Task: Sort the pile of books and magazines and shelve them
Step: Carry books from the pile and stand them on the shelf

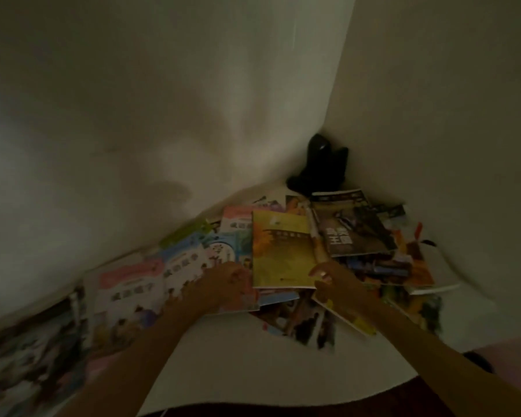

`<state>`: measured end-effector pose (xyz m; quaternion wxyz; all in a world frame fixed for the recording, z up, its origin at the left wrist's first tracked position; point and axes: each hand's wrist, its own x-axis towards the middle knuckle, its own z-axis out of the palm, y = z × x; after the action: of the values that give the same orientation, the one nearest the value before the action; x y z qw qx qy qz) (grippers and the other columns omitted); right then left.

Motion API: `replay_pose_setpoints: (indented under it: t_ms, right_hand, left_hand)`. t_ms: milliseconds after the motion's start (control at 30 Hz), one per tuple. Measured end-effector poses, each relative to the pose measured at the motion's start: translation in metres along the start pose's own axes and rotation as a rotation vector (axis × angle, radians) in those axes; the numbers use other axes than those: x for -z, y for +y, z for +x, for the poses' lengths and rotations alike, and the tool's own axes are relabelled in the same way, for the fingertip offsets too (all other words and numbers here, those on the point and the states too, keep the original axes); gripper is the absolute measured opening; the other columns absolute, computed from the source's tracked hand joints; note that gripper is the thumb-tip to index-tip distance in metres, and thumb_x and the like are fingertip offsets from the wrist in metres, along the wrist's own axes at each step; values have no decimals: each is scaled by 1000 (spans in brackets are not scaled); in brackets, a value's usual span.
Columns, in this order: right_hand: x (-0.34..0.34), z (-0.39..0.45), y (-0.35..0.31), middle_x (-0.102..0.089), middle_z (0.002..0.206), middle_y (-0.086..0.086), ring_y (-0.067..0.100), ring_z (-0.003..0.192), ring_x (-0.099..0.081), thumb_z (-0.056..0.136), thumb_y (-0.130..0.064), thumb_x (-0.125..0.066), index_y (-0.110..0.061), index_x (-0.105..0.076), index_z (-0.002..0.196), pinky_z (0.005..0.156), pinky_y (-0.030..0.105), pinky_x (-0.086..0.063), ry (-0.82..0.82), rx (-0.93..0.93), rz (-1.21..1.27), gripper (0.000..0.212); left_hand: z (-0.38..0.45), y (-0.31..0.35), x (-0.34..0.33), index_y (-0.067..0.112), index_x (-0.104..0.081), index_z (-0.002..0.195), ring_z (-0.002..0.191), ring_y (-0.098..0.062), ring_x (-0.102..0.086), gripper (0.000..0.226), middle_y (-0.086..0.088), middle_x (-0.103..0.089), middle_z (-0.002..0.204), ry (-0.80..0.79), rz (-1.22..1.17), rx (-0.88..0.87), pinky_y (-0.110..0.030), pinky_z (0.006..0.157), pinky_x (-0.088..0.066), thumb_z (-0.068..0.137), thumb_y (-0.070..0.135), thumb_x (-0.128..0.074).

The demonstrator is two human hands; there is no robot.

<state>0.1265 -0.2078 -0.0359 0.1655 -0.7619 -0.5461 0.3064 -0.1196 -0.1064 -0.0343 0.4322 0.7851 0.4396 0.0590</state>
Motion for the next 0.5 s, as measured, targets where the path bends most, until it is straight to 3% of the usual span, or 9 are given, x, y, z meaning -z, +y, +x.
replay_pose_setpoints:
  t_ms: [67, 167, 233, 300, 367, 433, 500]
  right_hand:
    - [12, 17, 24, -49, 128, 18, 34, 116, -49, 94, -11, -53, -4, -55, 122, 96, 37, -40, 17, -27, -41, 29]
    - [23, 44, 53, -42, 135, 17, 33, 122, -44, 94, -18, -55, -5, -46, 132, 99, 39, -39, 125, -65, -82, 42]
    - [28, 62, 72, -32, 147, 17, 36, 132, -34, 90, -22, -61, -9, -35, 142, 107, 45, -34, 234, -58, -138, 60]
    - [33, 78, 96, -14, 155, 19, 40, 142, -14, 89, -19, -60, -12, -24, 147, 114, 53, -20, 201, 34, -402, 69]
    - [37, 91, 113, 6, 157, 15, 38, 144, 6, 95, -20, -47, -16, -6, 150, 117, 52, -6, 90, 44, -609, 68]
    - [37, 99, 121, 10, 157, 14, 36, 144, 8, 100, -19, -37, -18, 3, 150, 118, 50, -6, 33, 10, -651, 64]
    - [37, 102, 118, 7, 158, 12, 34, 145, 2, 100, -15, -35, -17, 3, 150, 118, 47, -12, 26, 4, -663, 62]
  left_hand:
    - [22, 15, -16, -3, -46, 128, 118, -35, -49, 35, -20, -48, 129, 15, -65, 46, -12, 77, -46, 93, 3, -51]
    - [57, 21, -32, 2, -42, 134, 123, -31, -45, 41, -14, -43, 135, 108, -138, 155, -34, 95, -43, 94, 11, -51]
    - [76, 20, -37, 3, -45, 132, 122, -32, -46, 41, -15, -46, 134, 169, -168, 193, -40, 98, -42, 93, 13, -54]
    - [93, 19, -42, 4, -51, 125, 114, -29, -51, 34, -14, -52, 124, 233, -183, 198, -32, 89, -44, 92, 13, -55]
    - [105, 21, -43, 1, -53, 121, 110, -24, -50, 32, -12, -50, 119, 273, -181, 167, -20, 83, -39, 92, 13, -55]
    - [113, 24, -40, -6, -47, 126, 105, -5, -53, 46, -1, -52, 119, 279, -269, 112, -17, 86, -44, 92, 22, -56]
    - [122, 15, -42, -9, -44, 125, 97, 18, -54, 38, 24, -61, 109, 303, -324, 52, -12, 91, -45, 94, 12, -51]
